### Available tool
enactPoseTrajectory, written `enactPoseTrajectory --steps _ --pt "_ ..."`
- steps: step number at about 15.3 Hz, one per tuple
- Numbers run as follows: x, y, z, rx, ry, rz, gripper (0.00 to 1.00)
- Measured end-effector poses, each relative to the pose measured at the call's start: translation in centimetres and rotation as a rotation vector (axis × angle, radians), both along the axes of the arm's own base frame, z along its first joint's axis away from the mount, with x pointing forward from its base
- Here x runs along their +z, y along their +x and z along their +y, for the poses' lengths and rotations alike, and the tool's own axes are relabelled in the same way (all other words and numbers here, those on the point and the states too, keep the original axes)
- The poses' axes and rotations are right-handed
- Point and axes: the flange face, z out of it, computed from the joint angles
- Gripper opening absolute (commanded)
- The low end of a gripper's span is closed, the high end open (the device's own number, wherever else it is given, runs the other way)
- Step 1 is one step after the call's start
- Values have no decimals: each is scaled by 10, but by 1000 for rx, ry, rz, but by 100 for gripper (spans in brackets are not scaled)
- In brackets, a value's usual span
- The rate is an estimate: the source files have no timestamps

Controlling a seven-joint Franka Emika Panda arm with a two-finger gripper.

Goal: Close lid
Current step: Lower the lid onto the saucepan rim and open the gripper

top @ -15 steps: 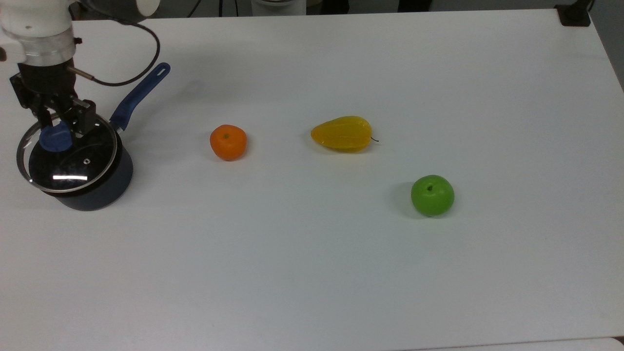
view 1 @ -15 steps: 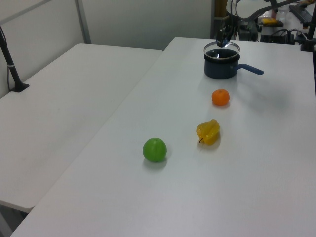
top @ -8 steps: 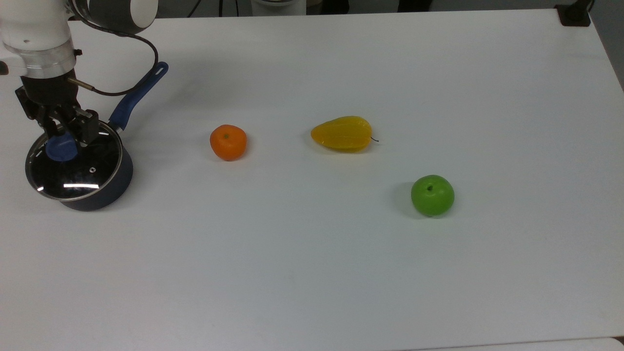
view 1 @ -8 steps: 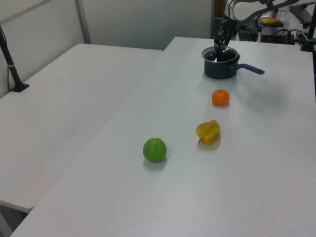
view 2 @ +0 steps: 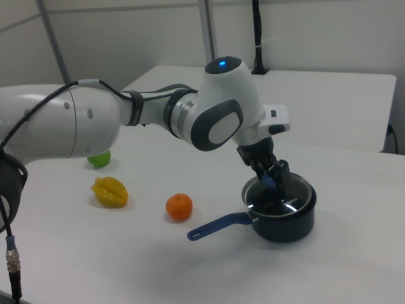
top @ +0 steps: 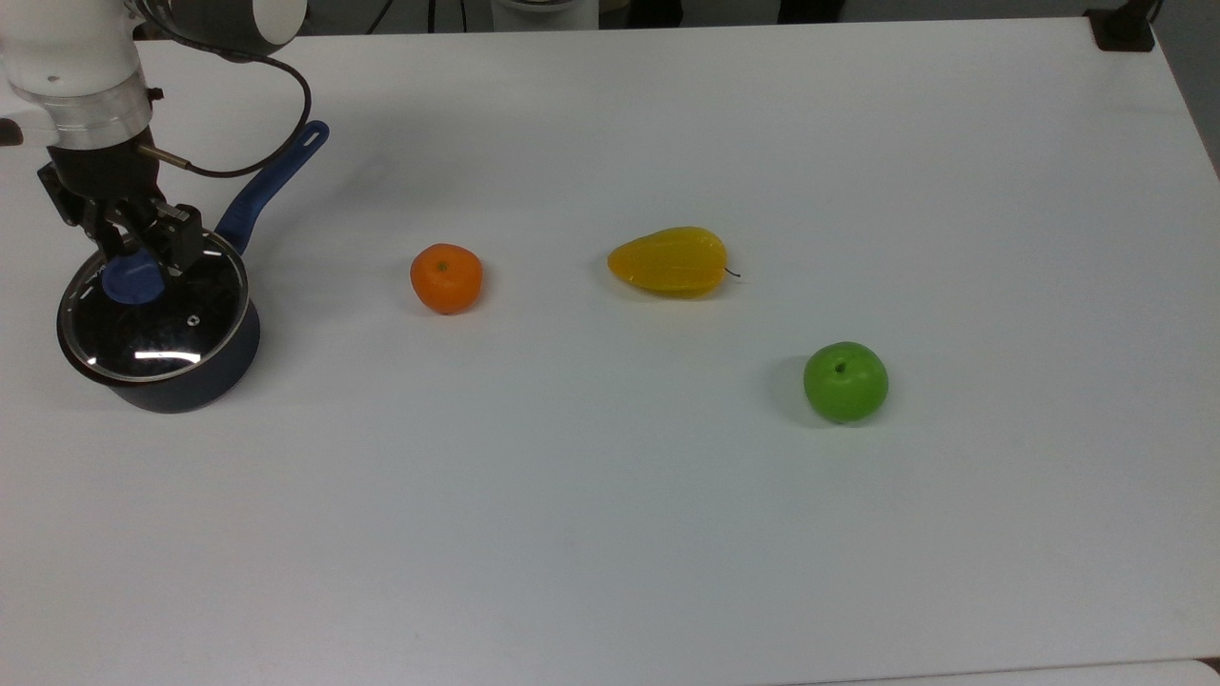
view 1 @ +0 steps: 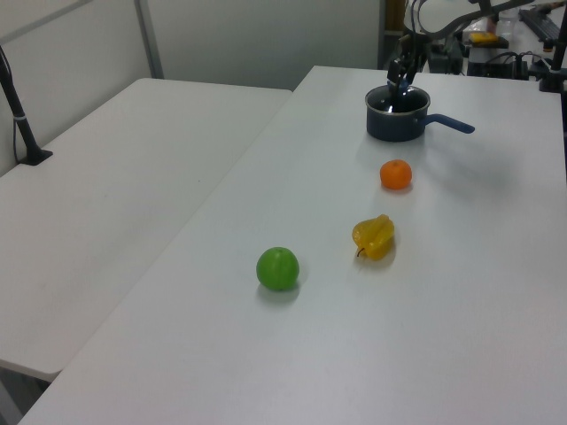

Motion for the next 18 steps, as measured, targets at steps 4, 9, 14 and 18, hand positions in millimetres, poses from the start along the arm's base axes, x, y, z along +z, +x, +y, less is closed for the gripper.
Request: enactPoseTrajectory --steps 4,9,14,18 --pt "0 -2 -5 -5 5 -2 45" --pt "-2 -2 -9 -10 1 -9 45" --pt "-6 0 -10 -10 -2 -16 45" --pt "-7 1 -9 -22 21 -30 46"
